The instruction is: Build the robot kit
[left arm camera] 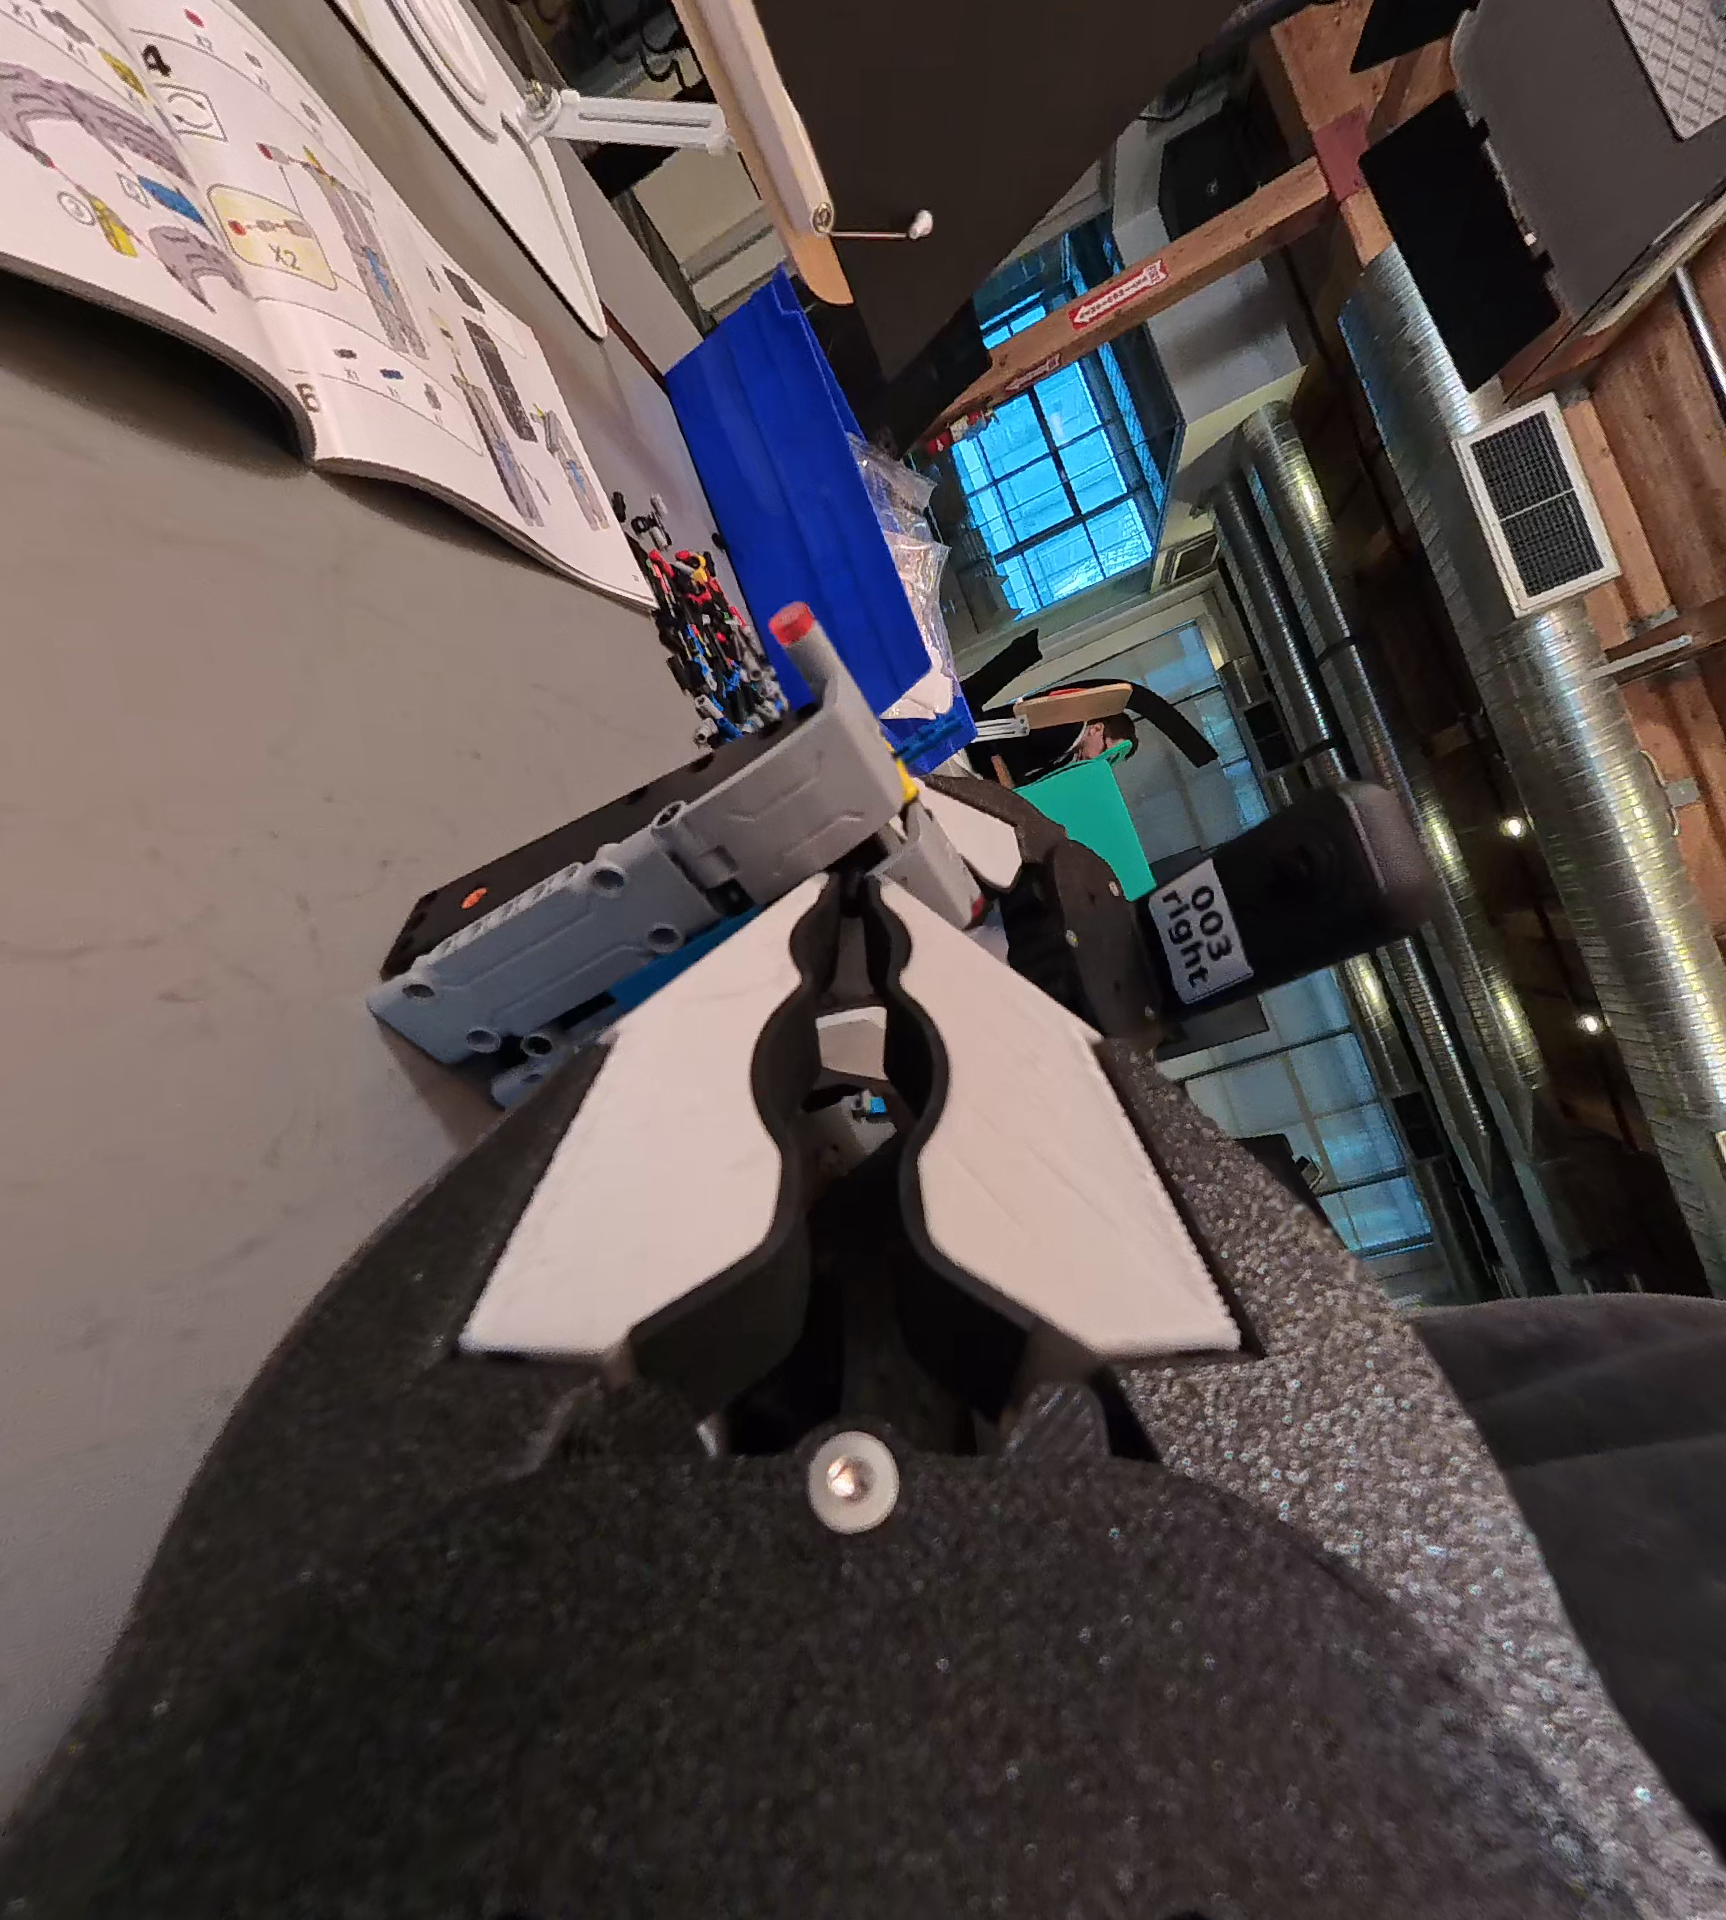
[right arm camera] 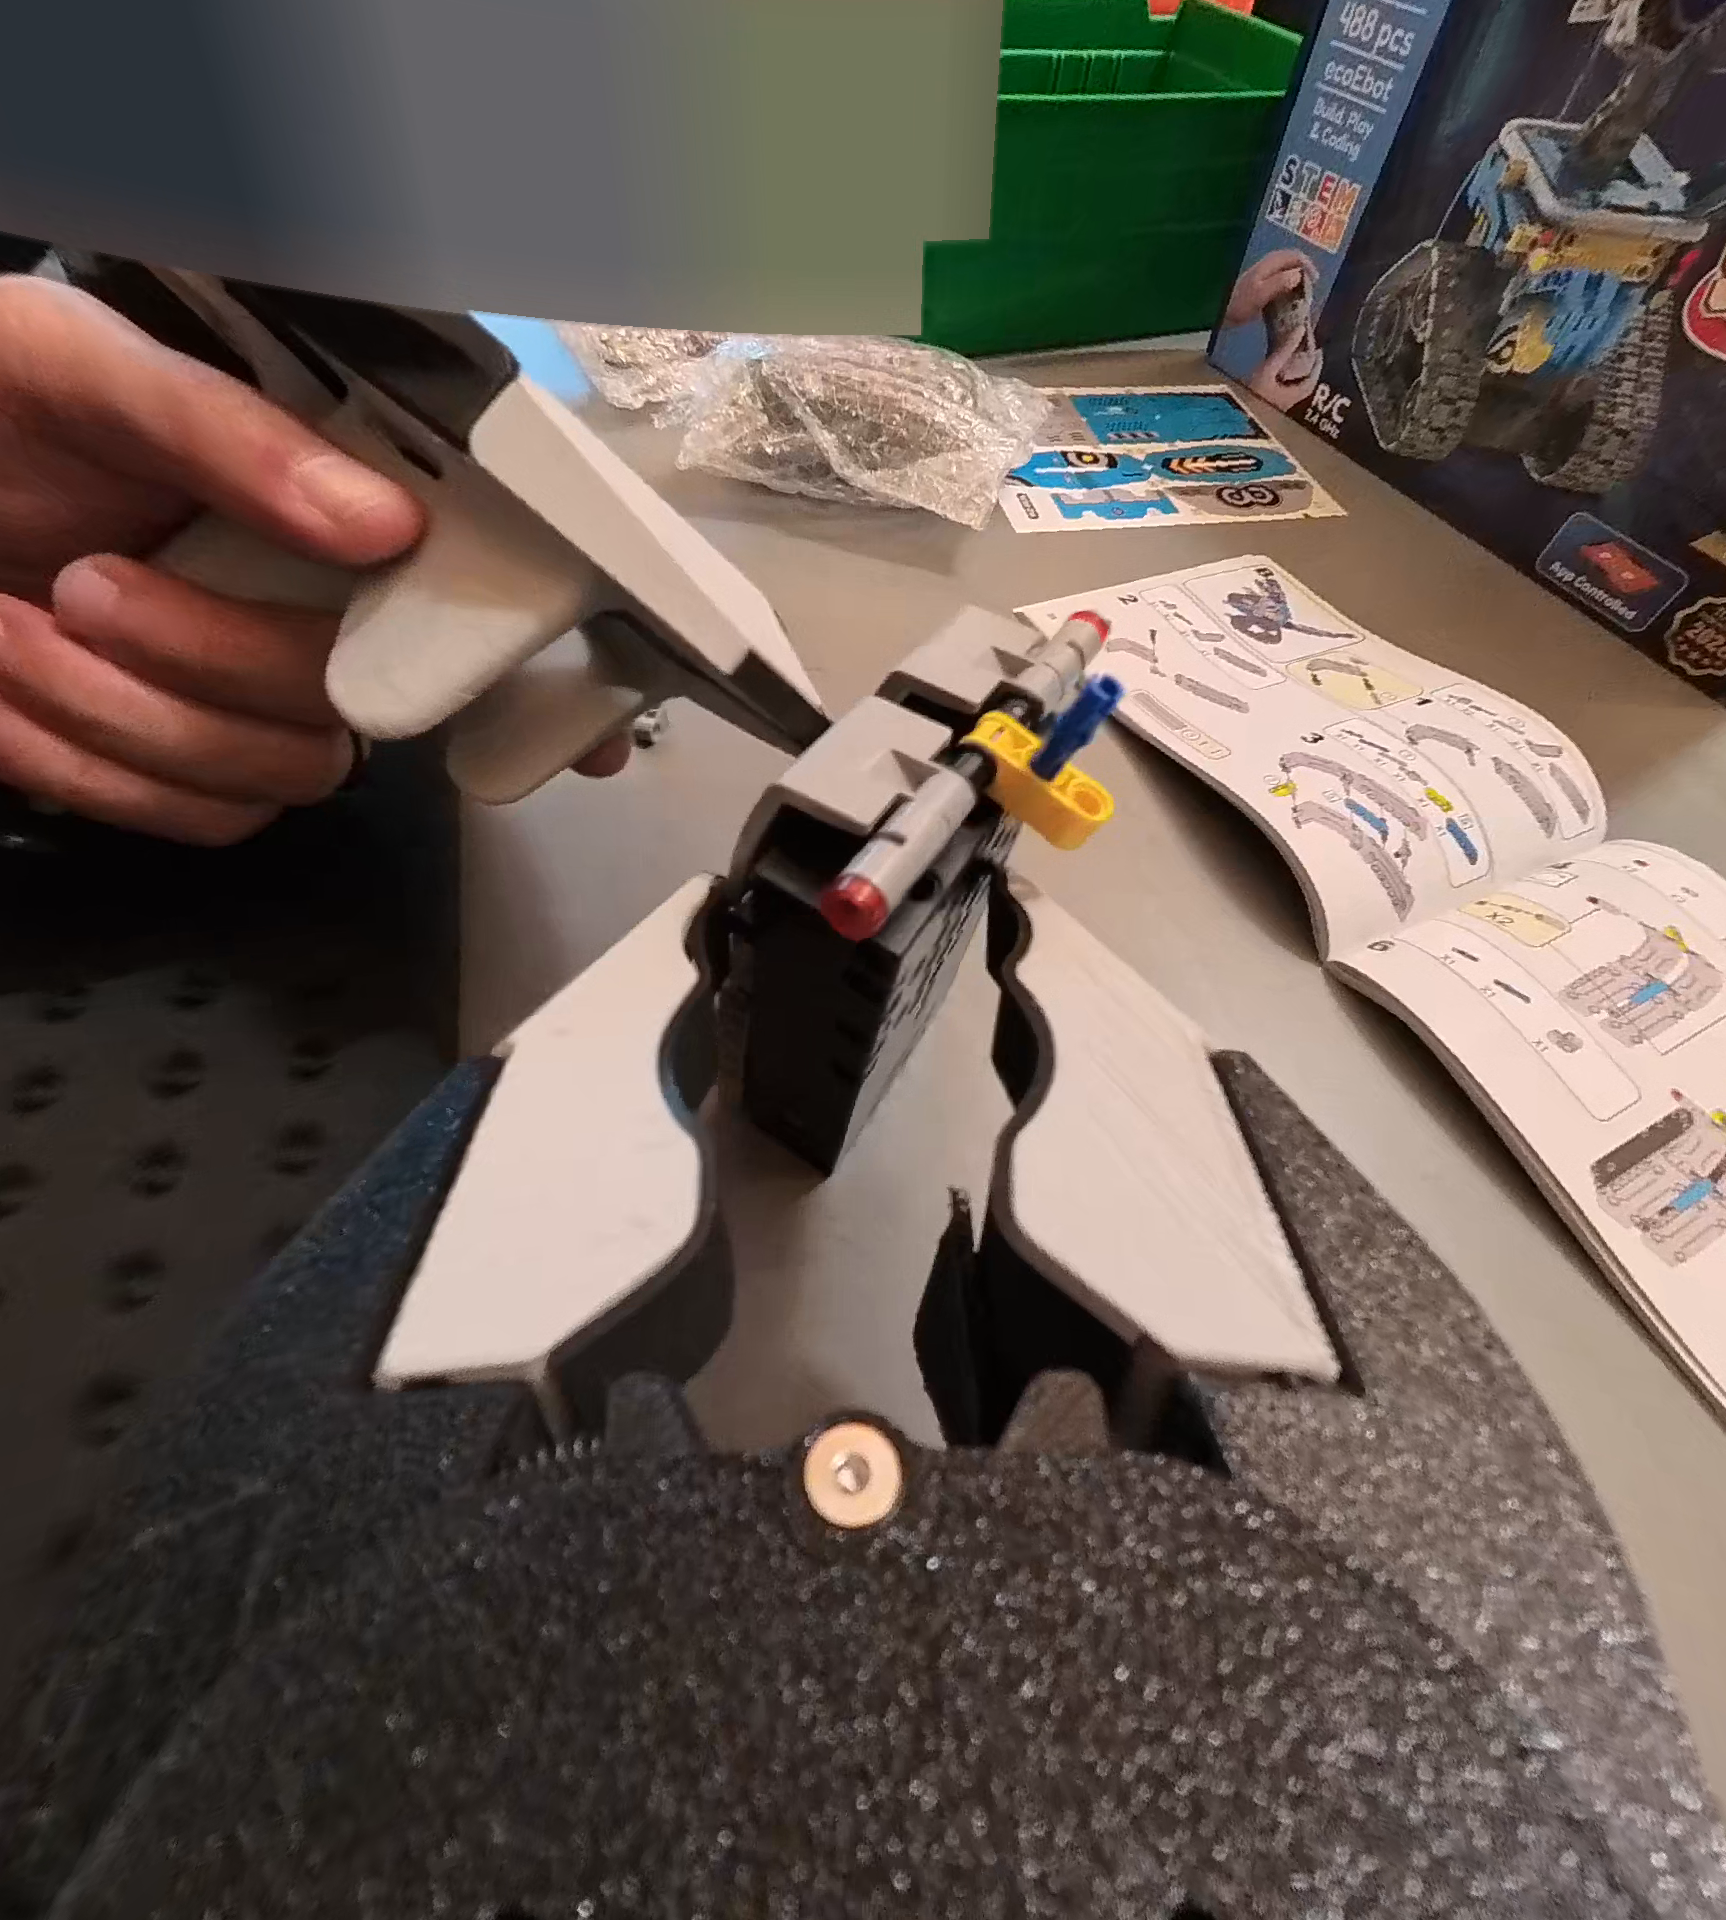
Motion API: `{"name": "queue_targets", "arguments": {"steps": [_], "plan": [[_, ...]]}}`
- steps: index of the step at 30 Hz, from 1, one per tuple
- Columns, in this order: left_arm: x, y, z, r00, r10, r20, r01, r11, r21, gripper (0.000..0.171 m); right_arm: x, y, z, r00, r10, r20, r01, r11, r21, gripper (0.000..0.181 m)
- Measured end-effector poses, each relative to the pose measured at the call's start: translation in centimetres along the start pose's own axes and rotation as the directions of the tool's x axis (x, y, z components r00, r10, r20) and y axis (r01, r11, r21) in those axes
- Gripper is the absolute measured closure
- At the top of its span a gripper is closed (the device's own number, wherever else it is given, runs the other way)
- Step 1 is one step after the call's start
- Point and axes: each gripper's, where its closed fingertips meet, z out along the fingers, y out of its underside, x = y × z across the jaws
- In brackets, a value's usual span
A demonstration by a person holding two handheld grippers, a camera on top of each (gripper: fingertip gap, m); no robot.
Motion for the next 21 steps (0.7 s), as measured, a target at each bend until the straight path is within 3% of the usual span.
{"name": "queue_targets", "arguments": {"steps": [4, 11, 21], "plan": [[0.2, 0.2, 0.1, 1.0, 0.03, 0.003, -0.03, 1.0, -0.008, 0.169, 0.0, 0.2, 0.0, 0.999, -0.027, -0.019, 0.026, 1.0, -0.015, 0.133], [0.4, 0.7, 0.2, 0.998, 0.06, 0.005, -0.059, 0.998, -0.034, 0.169, -0.2, 0.1, -1.0, 0.999, 0.048, -0.01, -0.048, 0.999, 0.004, 0.125], [0.5, 0.6, -0.1, 0.997, 0.072, 0.018, -0.071, 0.997, -0.018, 0.169, -0.8, 0.4, -1.9, 0.998, 0.063, -0.021, -0.063, 0.998, 0.0, 0.133]]}}
